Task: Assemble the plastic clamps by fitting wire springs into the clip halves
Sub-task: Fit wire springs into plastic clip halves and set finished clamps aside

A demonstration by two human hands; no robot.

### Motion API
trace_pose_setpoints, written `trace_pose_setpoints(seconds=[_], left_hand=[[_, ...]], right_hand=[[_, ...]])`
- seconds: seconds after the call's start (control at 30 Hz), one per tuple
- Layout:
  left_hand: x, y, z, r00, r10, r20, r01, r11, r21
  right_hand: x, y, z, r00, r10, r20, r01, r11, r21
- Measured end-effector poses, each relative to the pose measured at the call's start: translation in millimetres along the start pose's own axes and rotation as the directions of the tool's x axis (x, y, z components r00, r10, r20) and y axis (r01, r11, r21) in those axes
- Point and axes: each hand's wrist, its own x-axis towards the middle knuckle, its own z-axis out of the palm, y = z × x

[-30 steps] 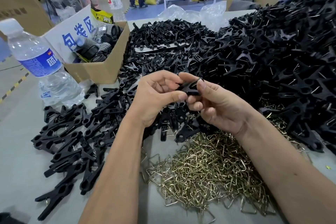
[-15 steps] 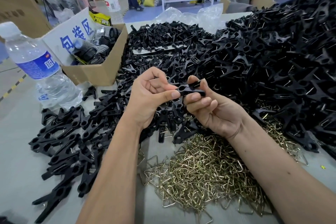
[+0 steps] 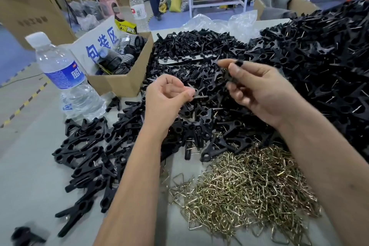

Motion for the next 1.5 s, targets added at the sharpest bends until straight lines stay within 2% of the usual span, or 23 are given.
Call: trace_pose_setpoints(seconds=[0.07, 0.13, 0.2, 0.23, 0.3, 0.37, 0.43, 0.5, 0.6, 0.67, 0.73, 0.87, 1.0, 1.1, 1.17, 1.23, 1.4, 1.5], left_hand=[[12.2, 3.5, -17.6, 0.986, -0.057, -0.159, 0.099, 0.958, 0.270], [25.1, 8.7, -41.0, 0.955, -0.092, -0.280, 0.229, 0.831, 0.508], [34.0, 11.8, -63.7, 0.924, -0.100, -0.370, 0.340, 0.659, 0.670], [37.8, 11.0, -73.3, 0.912, -0.096, -0.398, 0.374, 0.592, 0.714], [44.9, 8.2, -90.0, 0.898, -0.121, -0.423, 0.422, 0.511, 0.749], [50.5, 5.5, -98.0, 0.896, -0.200, -0.396, 0.443, 0.460, 0.769], [55.9, 2.8, -100.1, 0.903, -0.283, -0.322, 0.421, 0.434, 0.797], [59.8, 0.1, -100.3, 0.906, -0.331, -0.264, 0.392, 0.421, 0.818], [67.5, -6.2, -105.9, 0.903, -0.358, -0.238, 0.381, 0.408, 0.830], [69.9, -7.8, -106.8, 0.898, -0.393, -0.199, 0.364, 0.408, 0.837], [70.6, -8.5, -106.3, 0.890, -0.431, -0.149, 0.338, 0.404, 0.850], [73.5, -9.1, -103.6, 0.896, -0.423, -0.131, 0.307, 0.379, 0.873], [71.9, -10.0, -98.6, 0.909, -0.393, -0.137, 0.295, 0.375, 0.879], [71.7, -9.0, -90.4, 0.941, -0.283, -0.185, 0.291, 0.401, 0.869], [75.7, -7.2, -79.0, 0.965, -0.140, -0.222, 0.262, 0.435, 0.862], [81.4, -7.3, -64.9, 0.975, -0.089, -0.203, 0.221, 0.437, 0.872], [92.3, -11.0, -46.9, 0.971, -0.151, -0.185, 0.211, 0.185, 0.960], [94.1, -9.0, -43.2, 0.965, -0.212, -0.155, 0.192, 0.166, 0.967]], right_hand=[[16.6, -23.9, -5.4, 0.959, -0.186, -0.212, 0.101, 0.928, -0.357], [35.4, -42.9, -11.6, 0.873, -0.360, -0.330, 0.028, 0.712, -0.702], [51.1, -53.1, -13.8, 0.817, -0.470, -0.334, -0.086, 0.473, -0.877], [56.4, -55.0, -7.7, 0.803, -0.512, -0.306, -0.091, 0.402, -0.911], [68.1, -49.9, 21.5, 0.829, -0.528, -0.181, 0.009, 0.337, -0.942], [81.0, -31.4, 59.7, 0.904, -0.427, -0.002, 0.140, 0.302, -0.943], [95.4, -7.8, 93.4, 0.953, -0.247, 0.172, 0.231, 0.234, -0.944], [111.6, 13.7, 116.0, 0.957, -0.084, 0.279, 0.288, 0.142, -0.947], [134.5, 34.7, 135.7, 0.940, 0.034, 0.340, 0.339, 0.041, -0.940], [144.1, 41.5, 140.2, 0.926, 0.114, 0.359, 0.360, 0.013, -0.933], [151.7, 48.5, 140.9, 0.920, 0.177, 0.350, 0.351, 0.026, -0.936], [155.9, 57.1, 133.6, 0.923, 0.184, 0.338, 0.336, 0.047, -0.941], [152.5, 53.7, 123.4, 0.956, 0.052, 0.289, 0.280, 0.139, -0.950], [149.1, 50.8, 117.2, 0.985, -0.052, 0.164, 0.172, 0.272, -0.947], [146.3, 51.7, 115.0, 0.995, -0.061, 0.075, 0.093, 0.376, -0.922], [141.8, 54.4, 114.5, 0.998, -0.061, 0.000, 0.030, 0.493, -0.869], [129.9, 58.6, 109.4, 0.995, -0.051, -0.083, -0.013, 0.773, -0.635], [120.2, 56.2, 104.0, 0.996, -0.030, -0.086, -0.016, 0.875, -0.484]])
